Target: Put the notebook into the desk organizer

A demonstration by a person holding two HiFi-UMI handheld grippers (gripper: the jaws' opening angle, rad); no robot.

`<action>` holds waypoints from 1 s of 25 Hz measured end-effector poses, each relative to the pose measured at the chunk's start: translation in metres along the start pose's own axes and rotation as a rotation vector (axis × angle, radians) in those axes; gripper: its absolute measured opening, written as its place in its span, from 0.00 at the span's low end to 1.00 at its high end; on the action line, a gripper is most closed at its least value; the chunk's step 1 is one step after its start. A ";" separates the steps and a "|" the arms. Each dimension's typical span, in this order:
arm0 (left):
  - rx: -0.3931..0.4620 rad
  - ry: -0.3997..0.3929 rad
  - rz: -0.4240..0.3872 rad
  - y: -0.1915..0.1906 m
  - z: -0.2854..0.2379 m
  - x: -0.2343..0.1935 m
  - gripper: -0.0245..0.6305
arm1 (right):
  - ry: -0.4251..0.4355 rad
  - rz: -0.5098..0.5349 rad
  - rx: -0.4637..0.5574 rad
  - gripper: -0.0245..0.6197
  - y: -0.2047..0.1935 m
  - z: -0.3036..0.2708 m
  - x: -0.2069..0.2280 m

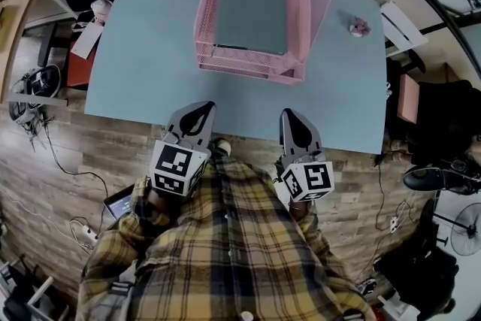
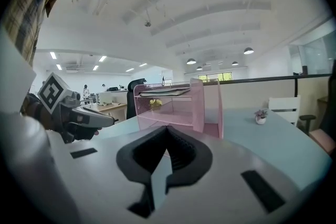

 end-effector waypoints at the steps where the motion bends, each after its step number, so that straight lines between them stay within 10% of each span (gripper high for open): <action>1: 0.000 0.001 -0.001 0.000 0.000 -0.001 0.02 | 0.002 -0.001 -0.002 0.04 0.000 -0.001 0.000; 25: 0.021 0.013 -0.007 0.007 -0.003 -0.018 0.02 | -0.016 -0.040 -0.011 0.04 0.003 -0.013 0.000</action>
Point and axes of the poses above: the fingertips, and each gripper's own axes: z backward along the fingers, x to its right, y out of its top, the point moved 6 cm from there along z, backward along the fingers, and after that the axes turned 7 degrees about -z, right-handed, at the moved point
